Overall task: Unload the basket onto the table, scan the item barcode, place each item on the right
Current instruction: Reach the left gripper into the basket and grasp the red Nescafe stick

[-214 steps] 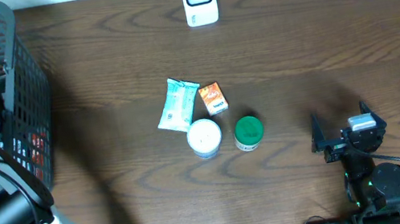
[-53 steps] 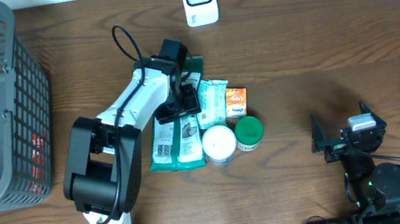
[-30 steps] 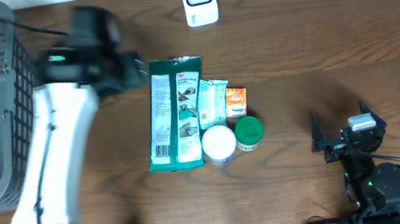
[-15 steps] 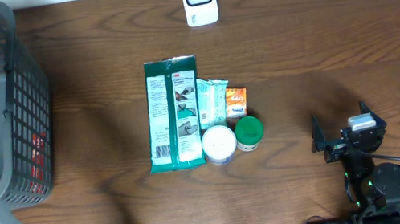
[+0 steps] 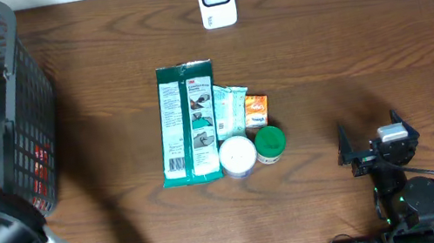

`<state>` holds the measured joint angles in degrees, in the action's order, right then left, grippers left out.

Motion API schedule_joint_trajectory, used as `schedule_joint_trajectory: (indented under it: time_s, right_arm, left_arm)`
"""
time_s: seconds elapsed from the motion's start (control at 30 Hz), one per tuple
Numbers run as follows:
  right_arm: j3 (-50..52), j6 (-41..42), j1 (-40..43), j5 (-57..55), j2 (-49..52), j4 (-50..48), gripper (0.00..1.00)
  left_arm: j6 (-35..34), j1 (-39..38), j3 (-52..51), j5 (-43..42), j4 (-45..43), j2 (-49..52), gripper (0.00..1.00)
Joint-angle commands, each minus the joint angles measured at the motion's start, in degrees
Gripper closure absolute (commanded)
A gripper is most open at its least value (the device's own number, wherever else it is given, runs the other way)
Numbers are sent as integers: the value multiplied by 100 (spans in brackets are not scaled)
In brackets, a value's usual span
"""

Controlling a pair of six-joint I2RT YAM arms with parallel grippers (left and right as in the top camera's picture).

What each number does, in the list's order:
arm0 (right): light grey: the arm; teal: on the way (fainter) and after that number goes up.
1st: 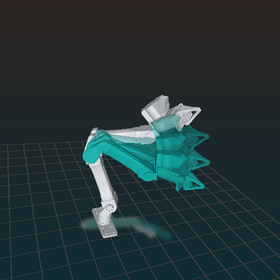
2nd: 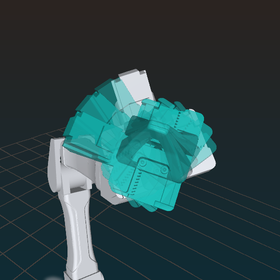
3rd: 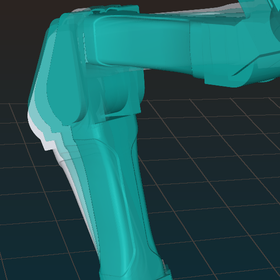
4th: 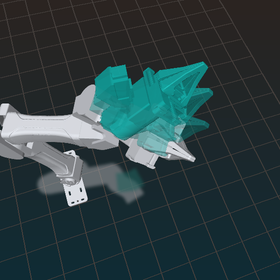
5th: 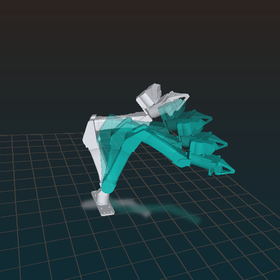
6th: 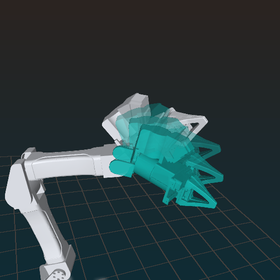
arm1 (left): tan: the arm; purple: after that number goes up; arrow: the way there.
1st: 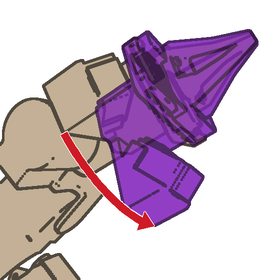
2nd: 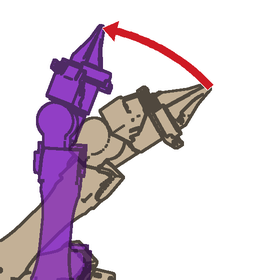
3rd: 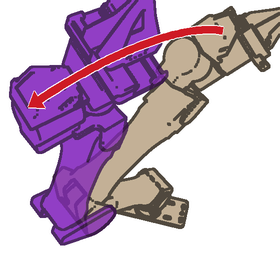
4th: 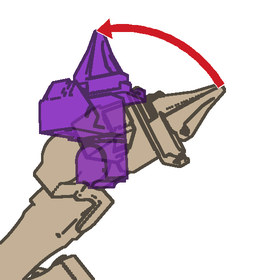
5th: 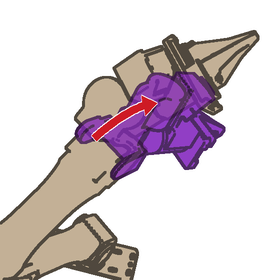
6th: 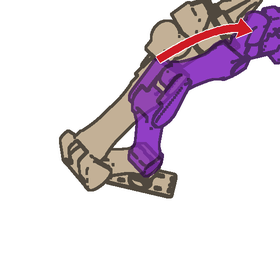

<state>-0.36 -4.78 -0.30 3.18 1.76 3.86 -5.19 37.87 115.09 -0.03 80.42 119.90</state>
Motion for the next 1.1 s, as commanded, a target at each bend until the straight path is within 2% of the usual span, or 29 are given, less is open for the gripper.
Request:
schedule_joint_trajectory:
  time_s: [0.0,0.3,0.4,0.5,0.6,0.8,0.97,1.07]
  right_arm:
    - [4,66,-2,-11,2,24,1]
    - [4,66,-2,-11,2,24,1]
    - [4,66,-2,-11,2,24,1]
    - [4,66,-2,-11,2,24,1]
    - [4,66,-2,-11,2,24,1]
    - [4,66,-2,-11,2,24,1]
    - [4,66,-2,-11,2,22,1]
    - [4,66,-2,-11,2,24,1]
  left_arm:
    - [623,-48,26,-94,92,424,16]
    - [951,-68,-155,-87,-15,1169,16]
    - [1058,-68,-214,-138,-35,1279,21]
    - [1729,-66,-326,-992,-122,1287,25]
    - [2236,-66,-328,-1674,-122,1287,24]
    - [2275,-66,-330,-1502,-98,1287,21]
    - [1921,-66,-442,-870,-103,1287,21]
    - [1860,-66,-625,-780,-168,1287,21]
